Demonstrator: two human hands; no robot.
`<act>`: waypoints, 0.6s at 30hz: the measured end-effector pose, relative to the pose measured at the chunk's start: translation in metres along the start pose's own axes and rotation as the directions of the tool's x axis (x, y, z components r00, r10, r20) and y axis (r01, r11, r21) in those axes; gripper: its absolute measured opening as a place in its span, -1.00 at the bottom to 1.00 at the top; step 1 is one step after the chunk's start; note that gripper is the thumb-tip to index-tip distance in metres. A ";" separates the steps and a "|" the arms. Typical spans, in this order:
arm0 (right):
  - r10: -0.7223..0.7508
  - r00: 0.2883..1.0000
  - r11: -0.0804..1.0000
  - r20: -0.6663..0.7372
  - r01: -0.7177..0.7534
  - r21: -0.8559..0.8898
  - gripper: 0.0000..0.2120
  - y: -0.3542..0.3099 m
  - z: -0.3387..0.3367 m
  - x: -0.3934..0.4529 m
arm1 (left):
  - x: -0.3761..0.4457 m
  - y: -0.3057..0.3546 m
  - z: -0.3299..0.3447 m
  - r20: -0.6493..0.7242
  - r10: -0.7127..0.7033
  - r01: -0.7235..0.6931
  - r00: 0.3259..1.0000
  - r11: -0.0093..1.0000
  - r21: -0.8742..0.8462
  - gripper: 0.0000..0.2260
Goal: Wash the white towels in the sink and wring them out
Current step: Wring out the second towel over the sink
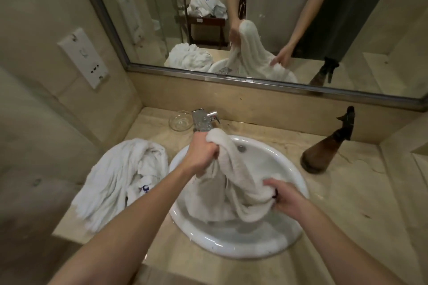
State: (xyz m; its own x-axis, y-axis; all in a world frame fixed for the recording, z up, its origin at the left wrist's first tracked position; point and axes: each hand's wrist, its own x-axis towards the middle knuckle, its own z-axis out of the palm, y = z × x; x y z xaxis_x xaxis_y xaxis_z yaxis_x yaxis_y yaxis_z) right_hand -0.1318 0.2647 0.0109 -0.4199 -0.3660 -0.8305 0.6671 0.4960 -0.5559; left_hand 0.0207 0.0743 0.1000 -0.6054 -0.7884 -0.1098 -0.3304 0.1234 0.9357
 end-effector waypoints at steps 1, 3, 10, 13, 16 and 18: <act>0.011 1.000 0.996 0.020 -0.009 -0.093 -0.89 0.006 0.007 -0.001 | 0.000 0.009 -0.004 0.024 0.006 -0.007 1.000 0.999 0.039 -0.96; -0.041 0.999 0.910 -0.012 0.032 -0.413 -0.75 0.011 0.022 -0.005 | -0.001 0.021 -0.011 0.080 -0.003 -0.006 0.997 0.992 0.123 -0.92; -0.504 0.673 0.304 0.542 0.725 -0.618 0.03 -0.021 0.077 -0.048 | -0.008 0.034 -0.005 0.264 -0.032 -0.092 0.964 0.890 0.447 -0.86; -0.647 0.640 0.341 0.414 0.729 -0.594 -0.11 -0.024 0.092 -0.054 | -0.006 0.044 -0.004 0.270 -0.043 -0.073 0.962 0.911 0.406 -0.85; -0.712 0.599 0.265 0.366 0.713 -0.650 -0.39 -0.036 0.086 -0.054 | -0.002 0.039 -0.024 0.387 -0.046 -0.112 0.921 0.920 0.375 -0.83; -0.768 0.518 0.201 0.375 0.752 -0.628 -0.59 -0.045 0.077 -0.057 | -0.004 0.023 -0.041 0.507 -0.115 -0.063 0.854 0.945 0.322 -0.68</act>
State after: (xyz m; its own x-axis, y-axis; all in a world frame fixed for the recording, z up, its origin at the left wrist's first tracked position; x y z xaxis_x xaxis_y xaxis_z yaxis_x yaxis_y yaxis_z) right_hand -0.0902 0.2026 0.0856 -0.4995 -0.8663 0.0100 -0.5679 0.3187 -0.7589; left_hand 0.0454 0.0550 0.1355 -0.8459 -0.3825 -0.3717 -0.5070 0.3605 0.7829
